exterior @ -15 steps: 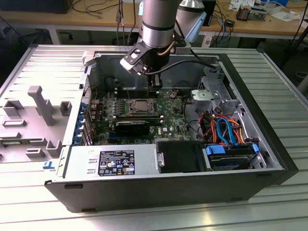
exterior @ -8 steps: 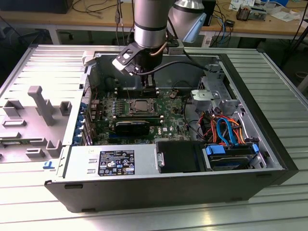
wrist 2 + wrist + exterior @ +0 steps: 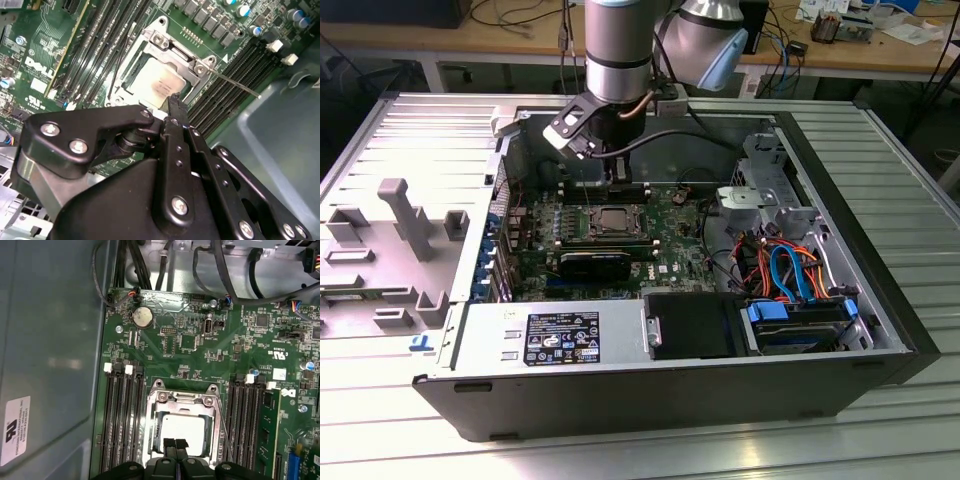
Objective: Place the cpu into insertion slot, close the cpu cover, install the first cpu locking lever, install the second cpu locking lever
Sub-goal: 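Close the cpu cover, then install the first cpu locking lever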
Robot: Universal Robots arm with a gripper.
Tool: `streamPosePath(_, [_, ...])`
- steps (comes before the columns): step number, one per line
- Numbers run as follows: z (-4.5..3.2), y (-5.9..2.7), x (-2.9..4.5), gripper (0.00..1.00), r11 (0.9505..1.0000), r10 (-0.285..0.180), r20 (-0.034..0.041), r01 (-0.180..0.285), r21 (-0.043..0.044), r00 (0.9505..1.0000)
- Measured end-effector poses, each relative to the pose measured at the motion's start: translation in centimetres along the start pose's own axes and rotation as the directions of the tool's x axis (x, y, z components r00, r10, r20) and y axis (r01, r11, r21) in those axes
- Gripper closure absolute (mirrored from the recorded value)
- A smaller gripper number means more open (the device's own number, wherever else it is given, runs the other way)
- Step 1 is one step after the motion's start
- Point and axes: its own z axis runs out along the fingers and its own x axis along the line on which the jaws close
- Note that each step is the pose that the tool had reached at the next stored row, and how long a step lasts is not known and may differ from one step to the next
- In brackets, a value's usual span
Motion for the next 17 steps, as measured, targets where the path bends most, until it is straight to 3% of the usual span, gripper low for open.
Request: streamPosePath(17, [0.04,0.00,-0.02,0.89,1.0000,-0.003,0.0003,0.003,-0.0029,1.0000])
